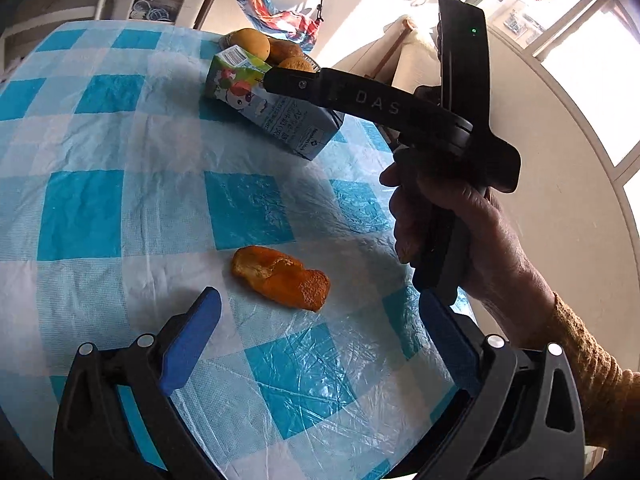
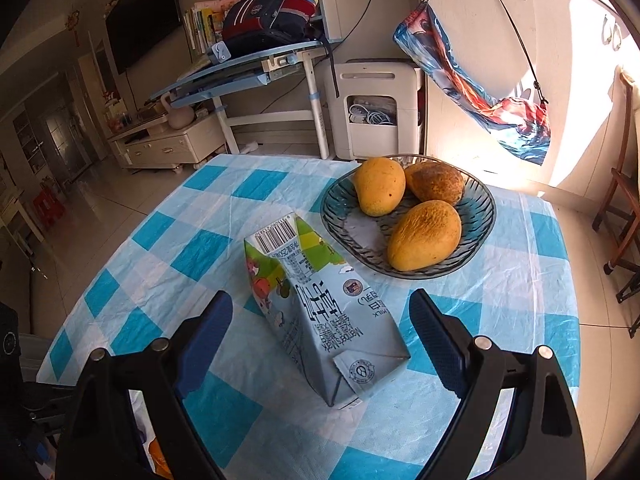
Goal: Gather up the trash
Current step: 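Grasp the small orange peel with the left gripper while the right gripper grasps the milk carton, then carry the peel and milk carton over the yellow basin and open both grippers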
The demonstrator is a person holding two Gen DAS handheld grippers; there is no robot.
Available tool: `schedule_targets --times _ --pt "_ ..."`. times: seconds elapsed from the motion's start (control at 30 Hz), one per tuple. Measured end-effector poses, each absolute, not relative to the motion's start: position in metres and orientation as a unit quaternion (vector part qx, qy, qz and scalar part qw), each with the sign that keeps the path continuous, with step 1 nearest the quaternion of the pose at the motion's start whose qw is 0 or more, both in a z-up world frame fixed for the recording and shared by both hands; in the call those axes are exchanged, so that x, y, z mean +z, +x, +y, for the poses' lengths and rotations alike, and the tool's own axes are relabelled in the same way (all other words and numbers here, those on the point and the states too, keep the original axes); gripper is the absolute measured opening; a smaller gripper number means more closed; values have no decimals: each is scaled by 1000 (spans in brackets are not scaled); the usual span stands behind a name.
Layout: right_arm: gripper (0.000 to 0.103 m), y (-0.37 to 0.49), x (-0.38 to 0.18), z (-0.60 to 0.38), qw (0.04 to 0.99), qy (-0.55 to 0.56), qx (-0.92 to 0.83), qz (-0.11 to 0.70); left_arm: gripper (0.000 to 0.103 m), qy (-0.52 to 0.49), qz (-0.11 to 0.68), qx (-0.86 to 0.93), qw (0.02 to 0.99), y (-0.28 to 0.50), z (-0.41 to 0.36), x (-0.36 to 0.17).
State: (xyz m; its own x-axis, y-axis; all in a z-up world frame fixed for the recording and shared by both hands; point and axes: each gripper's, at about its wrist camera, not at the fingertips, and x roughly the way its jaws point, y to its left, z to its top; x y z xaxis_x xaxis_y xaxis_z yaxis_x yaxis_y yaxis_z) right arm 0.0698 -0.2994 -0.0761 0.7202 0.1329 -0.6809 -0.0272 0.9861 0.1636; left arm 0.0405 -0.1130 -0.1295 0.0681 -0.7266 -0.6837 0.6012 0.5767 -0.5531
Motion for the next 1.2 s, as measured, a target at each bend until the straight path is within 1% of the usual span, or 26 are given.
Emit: schedule_targets --times 0.03,0.13,0.17,0.2,0.27,0.3,0.33,0.37,0.4,0.43,0.53,0.6,0.67,0.7,0.8,0.83,0.87,0.93,0.97,1.0,1.13,1.2 --pt "86 71 -77 -300 924 75 43 373 95 -63 508 -455 729 38 -116 -130" --pt "80 76 -81 -301 920 81 45 382 95 -57 498 -430 751 36 -124 -130" --pt "77 77 -82 -300 919 82 45 384 95 -59 493 -419 760 35 -126 -130" --pt "72 78 -83 -300 917 83 47 387 95 -57 489 -411 767 35 -128 -130" --pt "61 80 -84 -301 913 89 51 394 88 -38 479 -394 783 35 -134 -129" --pt "55 79 -85 -301 912 91 53 397 81 -28 476 -389 788 35 -136 -129" --pt "52 79 -85 -302 910 93 55 400 73 -17 474 -387 791 37 -136 -129" --pt "50 79 -85 -303 909 96 58 402 69 -4 473 -385 792 37 -136 -128" --pt "49 78 -84 -303 908 99 60 404 61 9 473 -387 792 37 -134 -128" --pt "48 77 -84 -304 906 102 61 406 53 19 475 -391 788 39 -130 -126" --pt "47 74 -80 -308 903 114 63 410 44 15 493 -410 767 49 -114 -124" --pt "47 73 -78 -308 900 121 70 413 44 -4 501 -421 757 52 -108 -126" --pt "47 74 -77 -306 902 115 67 410 44 2 497 -422 758 49 -111 -127" --pt "51 75 -78 -305 902 115 65 410 44 7 494 -422 760 47 -114 -126" --pt "53 78 -82 -300 903 102 61 414 44 22 481 -418 770 42 -124 -126" --pt "53 78 -84 -298 902 91 59 418 39 22 479 -417 772 42 -124 -126" --pt "51 78 -85 -295 901 79 57 422 38 23 478 -414 774 42 -123 -126" --pt "50 76 -85 -291 903 63 58 421 29 21 478 -412 776 43 -120 -127" --pt "47 75 -84 -290 903 61 58 421 28 18 480 -413 774 44 -119 -127" --pt "47 73 -83 -290 903 61 55 421 25 12 483 -414 771 45 -116 -127" --pt "46 61 -78 -289 906 84 52 412 18 4 478 -414 775 48 -107 -123" --pt "46 52 -71 -285 909 93 55 403 17 8 467 -414 782 45 -101 -114"
